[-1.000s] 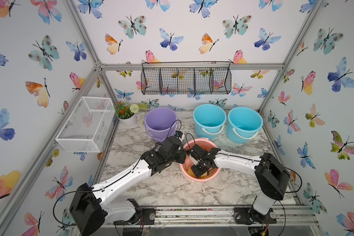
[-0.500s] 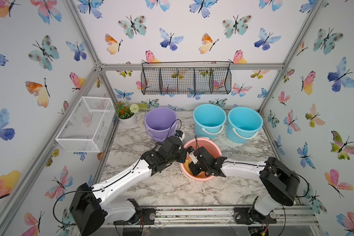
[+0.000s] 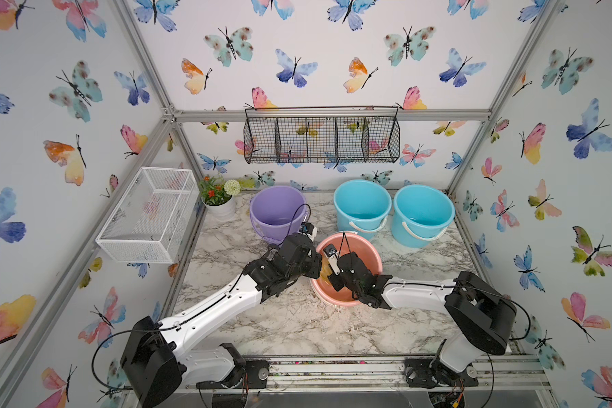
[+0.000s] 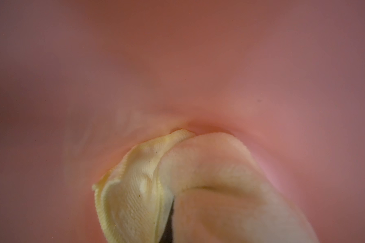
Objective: Wipe the inside of the bucket with a cloth
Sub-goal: Wipe the dirt from the inside of the bucket.
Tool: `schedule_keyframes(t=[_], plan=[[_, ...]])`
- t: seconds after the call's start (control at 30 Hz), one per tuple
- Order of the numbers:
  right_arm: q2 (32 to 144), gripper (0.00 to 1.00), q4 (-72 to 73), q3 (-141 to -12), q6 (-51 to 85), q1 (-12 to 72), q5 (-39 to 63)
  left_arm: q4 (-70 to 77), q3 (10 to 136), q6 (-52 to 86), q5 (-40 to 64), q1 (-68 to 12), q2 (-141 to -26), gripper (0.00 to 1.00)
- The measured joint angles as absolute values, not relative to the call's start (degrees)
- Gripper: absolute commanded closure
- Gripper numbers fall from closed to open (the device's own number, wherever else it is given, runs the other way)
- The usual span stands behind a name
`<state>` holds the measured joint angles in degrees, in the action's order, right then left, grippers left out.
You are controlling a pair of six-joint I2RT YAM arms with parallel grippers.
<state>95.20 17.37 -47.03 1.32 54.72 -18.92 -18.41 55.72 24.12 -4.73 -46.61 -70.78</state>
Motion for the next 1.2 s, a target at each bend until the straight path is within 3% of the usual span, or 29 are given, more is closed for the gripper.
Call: schedule_keyframes(t=[0.3,0.57,0.93,1.2], plan=[[98.21,0.98,4.27,-54.08,-3.92,54.92,-35.70,-18.33,55.70,24.47,-5.67,-46.24,-70.78,1.00],[98.26,0.98,-15.40,-60.34,0.49,55.11,-37.98,-18.92,55.70,24.43,-5.58,-46.52,-70.78,1.00],[98.24,0.98,-38.83,-64.49,8.86,55.05,-18.22,-20.58,55.70,23.53,-3.51,-47.75,-70.76,1.00],[97.71,0.98,-37.34,-64.27,11.03,53.95,5.50,-20.75,55.35,23.53,-2.31,-47.75,-70.76,1.00]])
